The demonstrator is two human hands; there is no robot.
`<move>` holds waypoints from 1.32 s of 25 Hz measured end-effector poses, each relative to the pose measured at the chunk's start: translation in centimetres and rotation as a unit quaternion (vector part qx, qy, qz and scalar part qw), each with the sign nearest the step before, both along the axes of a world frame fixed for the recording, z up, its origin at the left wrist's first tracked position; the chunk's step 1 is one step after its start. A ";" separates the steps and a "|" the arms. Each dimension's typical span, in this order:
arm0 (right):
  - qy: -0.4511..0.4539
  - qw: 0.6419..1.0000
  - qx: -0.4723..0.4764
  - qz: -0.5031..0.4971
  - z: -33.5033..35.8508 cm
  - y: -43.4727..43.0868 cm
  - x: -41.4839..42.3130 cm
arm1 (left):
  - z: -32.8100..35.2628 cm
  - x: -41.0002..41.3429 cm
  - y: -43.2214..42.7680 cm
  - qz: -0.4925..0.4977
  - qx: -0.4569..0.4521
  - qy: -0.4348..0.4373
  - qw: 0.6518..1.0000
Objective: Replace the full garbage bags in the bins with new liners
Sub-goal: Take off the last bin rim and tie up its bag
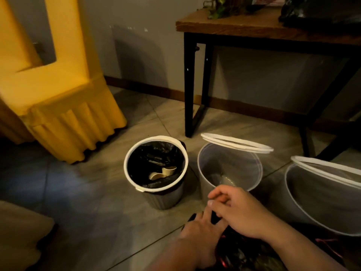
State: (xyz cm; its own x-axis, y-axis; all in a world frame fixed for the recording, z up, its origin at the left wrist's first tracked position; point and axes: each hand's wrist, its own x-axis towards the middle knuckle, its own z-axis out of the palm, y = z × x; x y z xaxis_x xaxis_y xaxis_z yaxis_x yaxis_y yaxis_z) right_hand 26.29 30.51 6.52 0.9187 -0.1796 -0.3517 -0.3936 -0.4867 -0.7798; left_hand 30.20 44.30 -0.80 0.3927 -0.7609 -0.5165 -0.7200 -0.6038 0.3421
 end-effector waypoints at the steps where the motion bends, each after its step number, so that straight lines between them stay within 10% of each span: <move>1: -0.005 1.000 0.012 0.008 0.1 0.1 0.1 | 1.1 0.8 0.9 -0.002 -0.003 0.027 1.000; 5: -0.040 0.998 -0.031 0.047 -0.5 0.8 1.9 | 7.0 6.3 6.1 -0.015 0.082 0.007 0.996; 10: -0.059 0.982 -0.106 0.147 -2.7 6.3 7.1 | 12.6 16.3 14.5 0.191 0.066 -0.122 0.972; 17: -0.118 0.938 -0.254 0.206 -10.6 18.8 16.2 | 2.3 28.3 19.6 0.426 -0.046 -0.130 0.894; 33: -0.233 0.886 -0.362 0.175 -14.9 18.9 16.5 | -6.1 30.9 17.3 0.454 -0.210 -0.074 0.863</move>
State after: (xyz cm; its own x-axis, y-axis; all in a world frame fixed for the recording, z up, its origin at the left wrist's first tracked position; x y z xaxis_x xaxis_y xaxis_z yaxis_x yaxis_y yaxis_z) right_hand 42.74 49.42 -8.42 0.9777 0.1213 0.1717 0.1627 -0.9539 -0.2521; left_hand 61.09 61.64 -6.87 0.9634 -0.2134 -0.1624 -0.0710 -0.7869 0.6129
